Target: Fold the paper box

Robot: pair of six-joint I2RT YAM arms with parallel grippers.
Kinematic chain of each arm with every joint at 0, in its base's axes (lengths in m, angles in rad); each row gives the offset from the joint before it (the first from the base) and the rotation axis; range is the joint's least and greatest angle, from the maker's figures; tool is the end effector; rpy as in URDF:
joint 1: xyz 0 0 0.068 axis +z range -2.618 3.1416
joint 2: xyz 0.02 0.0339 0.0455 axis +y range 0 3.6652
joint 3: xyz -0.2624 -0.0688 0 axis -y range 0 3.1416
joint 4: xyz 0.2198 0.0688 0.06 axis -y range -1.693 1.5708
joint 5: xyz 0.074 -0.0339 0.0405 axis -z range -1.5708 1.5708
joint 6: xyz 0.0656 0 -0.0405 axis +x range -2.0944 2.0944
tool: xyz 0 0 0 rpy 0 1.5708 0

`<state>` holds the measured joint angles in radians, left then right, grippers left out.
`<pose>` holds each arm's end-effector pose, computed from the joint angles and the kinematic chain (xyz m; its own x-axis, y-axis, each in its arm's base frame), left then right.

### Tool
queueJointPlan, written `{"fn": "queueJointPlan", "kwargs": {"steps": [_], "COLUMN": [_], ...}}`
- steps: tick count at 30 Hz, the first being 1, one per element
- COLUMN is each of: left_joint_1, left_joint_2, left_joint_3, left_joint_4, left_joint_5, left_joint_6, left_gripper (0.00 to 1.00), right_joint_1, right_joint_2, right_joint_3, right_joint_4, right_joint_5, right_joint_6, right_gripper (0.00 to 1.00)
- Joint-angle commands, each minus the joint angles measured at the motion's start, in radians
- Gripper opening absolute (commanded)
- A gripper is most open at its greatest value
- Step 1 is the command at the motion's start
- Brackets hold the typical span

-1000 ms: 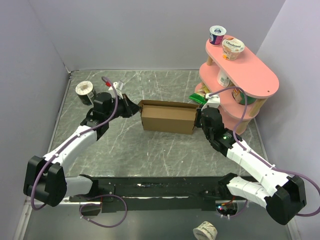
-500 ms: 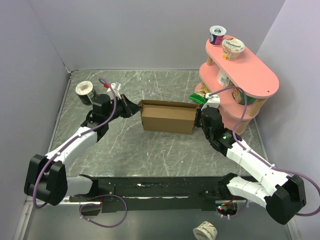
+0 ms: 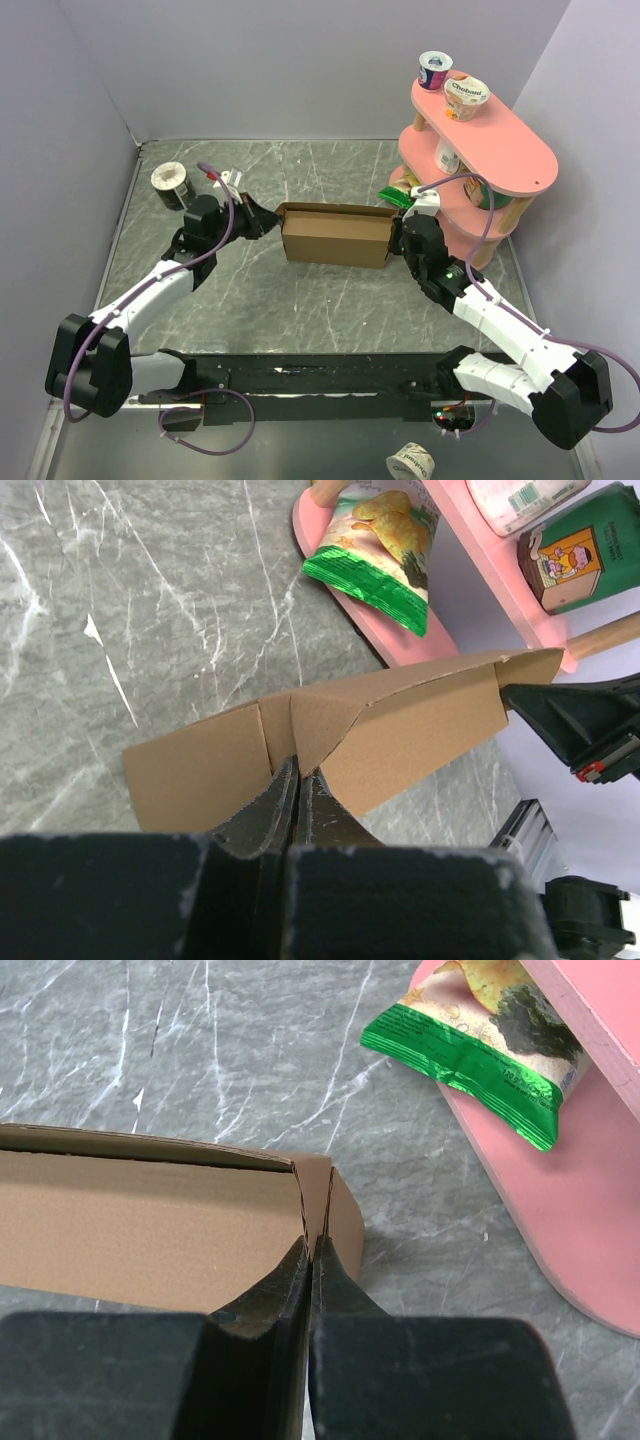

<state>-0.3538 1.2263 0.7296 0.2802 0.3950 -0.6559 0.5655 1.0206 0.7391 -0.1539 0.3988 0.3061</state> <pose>0.2582 -0.1223 0.2796 -0.5697 -0.3896 -0.7236 0.4099 0.6284 -0.6611 0.2100 0.1031 0.2770 -0.3988 0.0758 -0.9139 -0.0801 0.9899 0.1171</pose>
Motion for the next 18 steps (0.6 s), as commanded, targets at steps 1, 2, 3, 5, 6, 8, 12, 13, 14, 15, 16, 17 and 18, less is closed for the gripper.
{"fn": "queueJointPlan", "kwargs": {"steps": [1, 2, 3, 5, 6, 8, 12, 13, 14, 15, 16, 17, 18], "left_joint_1": [-0.025, -0.036, -0.04, -0.048, -0.05, -0.062, -0.082, -0.082, -0.082, -0.083, -0.083, -0.089, -0.094], "left_joint_2": [0.029, 0.033, 0.033, 0.036, 0.039, 0.044, 0.059, 0.061, 0.064, 0.064, 0.067, 0.067, 0.067], "left_joint_3": [-0.053, -0.053, -0.056, -0.065, -0.068, -0.076, -0.084, -0.087, -0.093, -0.096, -0.098, -0.101, -0.104], "left_joint_4": [-0.182, -0.199, -0.202, -0.199, -0.191, -0.182, -0.185, -0.187, -0.188, -0.193, -0.203, -0.21, -0.211], "left_joint_5": [-0.005, -0.034, -0.048, -0.062, -0.065, -0.074, -0.116, -0.12, -0.127, -0.145, -0.154, -0.165, -0.176], "left_joint_6": [0.079, 0.088, 0.101, 0.101, 0.096, 0.09, 0.088, 0.087, 0.087, 0.091, 0.094, 0.104, 0.11], "left_gripper": [0.01, 0.01, 0.01, 0.01, 0.01, 0.01, 0.01, 0.01, 0.01, 0.01, 0.01, 0.01, 0.01], "right_joint_1": [0.019, 0.019, 0.019, 0.019, 0.02, 0.02, 0.019, 0.02, 0.019, 0.019, 0.019, 0.016, 0.019], "right_joint_2": [0.038, 0.038, 0.038, 0.039, 0.039, 0.041, 0.039, 0.038, 0.036, 0.033, 0.035, 0.032, 0.033], "right_joint_3": [-0.049, -0.047, -0.047, -0.046, -0.046, -0.046, -0.046, -0.046, -0.047, -0.049, -0.049, -0.05, -0.052], "right_joint_4": [-0.207, -0.207, -0.208, -0.207, -0.207, -0.207, -0.208, -0.207, -0.207, -0.207, -0.207, -0.207, -0.207], "right_joint_5": [-0.072, -0.071, -0.071, -0.071, -0.071, -0.072, -0.069, -0.069, -0.069, -0.069, -0.069, -0.068, -0.067], "right_joint_6": [0.016, 0.016, 0.016, 0.016, 0.018, 0.018, 0.018, 0.016, 0.018, 0.016, 0.018, 0.018, 0.019], "right_gripper": [0.0, 0.0, 0.0, 0.0, 0.0, 0.0, 0.0, 0.0, 0.0, 0.0, 0.0, 0.0, 0.0]}}
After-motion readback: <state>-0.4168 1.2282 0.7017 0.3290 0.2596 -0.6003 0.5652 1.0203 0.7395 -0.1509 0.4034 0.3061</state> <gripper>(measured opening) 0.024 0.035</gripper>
